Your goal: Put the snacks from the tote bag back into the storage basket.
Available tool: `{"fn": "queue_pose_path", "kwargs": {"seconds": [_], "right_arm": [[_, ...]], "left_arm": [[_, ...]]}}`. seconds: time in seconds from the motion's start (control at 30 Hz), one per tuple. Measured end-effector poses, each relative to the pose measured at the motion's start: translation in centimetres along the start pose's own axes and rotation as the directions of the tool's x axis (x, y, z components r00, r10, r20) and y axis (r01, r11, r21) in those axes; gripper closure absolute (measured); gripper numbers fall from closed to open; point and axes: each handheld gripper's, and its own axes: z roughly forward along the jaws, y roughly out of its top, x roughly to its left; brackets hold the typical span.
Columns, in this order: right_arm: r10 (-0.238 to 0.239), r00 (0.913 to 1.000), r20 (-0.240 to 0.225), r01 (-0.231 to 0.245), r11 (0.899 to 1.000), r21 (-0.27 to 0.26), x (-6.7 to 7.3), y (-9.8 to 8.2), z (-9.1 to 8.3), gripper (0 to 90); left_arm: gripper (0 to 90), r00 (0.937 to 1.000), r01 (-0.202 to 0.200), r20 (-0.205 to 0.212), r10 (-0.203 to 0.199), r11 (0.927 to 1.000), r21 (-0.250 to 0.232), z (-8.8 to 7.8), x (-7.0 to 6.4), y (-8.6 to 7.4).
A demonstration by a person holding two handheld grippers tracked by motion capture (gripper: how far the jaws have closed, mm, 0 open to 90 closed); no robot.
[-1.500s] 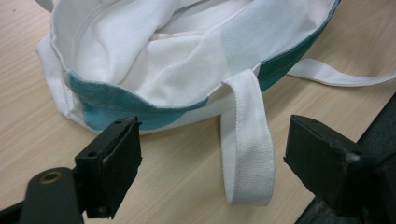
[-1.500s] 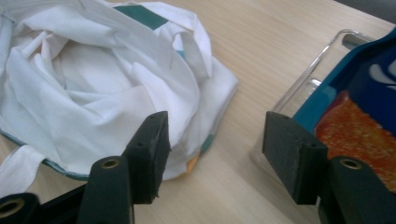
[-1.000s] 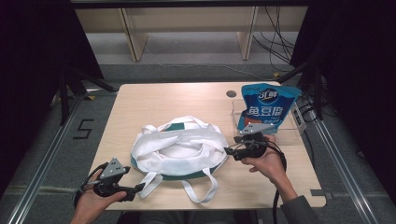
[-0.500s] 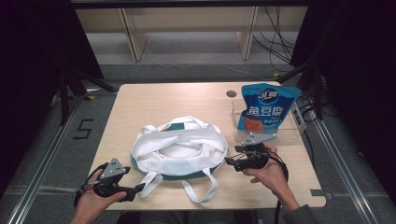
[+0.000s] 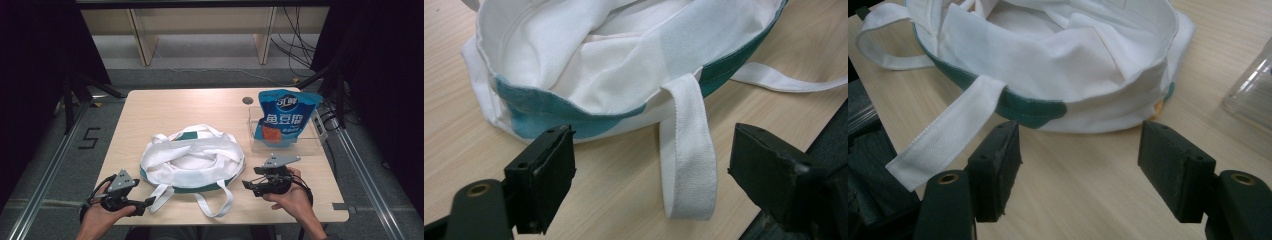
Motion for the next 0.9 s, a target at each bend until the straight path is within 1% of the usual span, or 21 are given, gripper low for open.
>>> {"fn": "queue_pose_path", "kwargs": {"seconds": [0.03,0.07,0.1,0.13,0.17,0.2,0.27,0.3,0.33,0.37,0.4,0.43,0.47,0.5,0.57,0.6,0.67,0.7,0.73,0.77,0.9], "right_arm": [[0.000,1.0000,0.000,0.000,1.000,0.000,0.0,0.0,0.0,34.0],[0.025,0.9997,-0.003,-0.025,1.000,0.012,0.2,-0.3,-0.3,33.2],[0.009,0.9999,0.008,-0.009,1.000,0.007,0.0,-0.4,-0.5,33.0],[0.010,0.9998,0.015,-0.010,1.000,0.003,0.0,-0.6,-0.6,32.9],[0.045,0.9989,0.015,-0.045,0.999,0.006,0.3,-0.8,-0.6,32.7],[0.015,0.9997,0.016,-0.015,1.000,0.012,0.0,-0.9,-0.8,32.7],[0.025,0.9995,0.021,-0.025,1.000,0.010,0.1,-1.2,-0.8,32.6],[0.020,0.9997,0.017,-0.020,1.000,0.018,0.1,-1.2,-0.9,32.5],[0.034,0.9994,0.011,-0.034,0.999,0.026,0.3,-1.4,-0.9,32.5],[0.020,0.9995,0.024,-0.020,1.000,0.009,0.2,-1.4,-0.8,32.3],[0.014,0.9996,0.023,-0.014,1.000,0.023,0.2,-1.5,-0.9,32.2],[0.034,0.9992,0.019,-0.035,0.999,0.034,0.5,-1.5,-0.9,32.1],[0.030,0.9993,0.024,-0.030,0.999,0.033,0.5,-1.5,-0.8,32.1],[0.008,0.9996,0.027,-0.008,1.000,0.022,0.3,-1.5,-0.7,32.0],[-0.006,0.9998,0.019,0.005,1.000,0.023,0.2,-1.5,-0.6,32.0],[0.018,0.9993,0.032,-0.019,0.999,0.032,0.3,-1.6,-0.7,31.8],[0.006,0.9994,0.034,-0.007,0.999,0.031,0.1,-1.6,-0.6,31.8],[0.013,0.9994,0.033,-0.014,0.999,0.040,0.2,-1.6,-0.7,31.8],[0.013,0.9994,0.033,-0.014,0.999,0.040,0.2,-1.6,-0.7,31.8],[0.019,0.9992,0.036,-0.020,0.999,0.046,0.2,-1.6,-0.7,31.8],[0.007,0.9993,0.038,-0.009,0.999,0.050,0.1,-1.6,-0.6,31.6]], "left_arm": [[17.8,1.0000,0.000,0.000,0.000,1.0000,0.000,0.0,0.0,0.0],[17.8,1.0000,0.007,-0.001,-0.007,1.0000,-0.005,0.0,0.0,0.0],[17.8,1.0000,0.000,0.000,0.000,1.0000,0.002,0.0,0.0,0.0],[17.8,1.0000,0.002,0.001,-0.002,1.0000,-0.001,0.0,0.0,0.0],[17.8,1.0000,-0.001,0.001,0.001,1.0000,0.000,0.0,0.0,0.0],[17.8,1.0000,-0.002,0.000,0.002,1.0000,0.001,0.0,0.0,0.0],[17.8,1.0000,-0.001,-0.001,0.001,1.0000,0.002,0.1,0.0,0.0],[17.8,0.9999,0.014,-0.004,-0.014,0.9998,-0.010,0.2,-0.1,0.0],[17.8,0.9999,0.012,-0.002,-0.012,0.9999,-0.007,0.1,0.0,0.0],[17.8,1.0000,-0.002,-0.002,0.002,1.0000,0.003,0.0,0.1,0.0],[17.8,1.0000,-0.002,-0.002,0.002,1.0000,0.003,0.0,0.1,0.0],[17.8,1.0000,0.001,-0.002,-0.001,1.0000,0.000,0.0,0.0,0.0],[17.8,1.0000,-0.001,-0.001,0.001,1.0000,0.003,0.0,0.0,0.0],[17.8,0.9999,0.013,-0.004,-0.013,0.9999,-0.003,0.1,-0.1,0.0],[17.8,0.9999,0.010,-0.003,-0.010,0.9999,-0.002,0.1,-0.1,0.0],[17.8,0.9999,0.011,-0.003,-0.011,0.9999,-0.002,0.1,-0.1,0.0],[17.8,0.9999,0.011,-0.003,-0.011,0.9999,-0.002,0.1,-0.1,0.0],[17.8,0.9999,0.009,-0.004,-0.009,1.0000,-0.001,0.1,-0.1,0.0],[17.8,1.0000,-0.007,-0.003,0.007,0.9999,0.013,0.0,0.1,0.0],[17.8,1.0000,0.009,-0.003,-0.009,1.0000,-0.001,0.1,0.0,0.0],[17.8,0.9999,0.012,-0.003,-0.012,0.9999,-0.003,0.1,-0.1,0.0]]}}
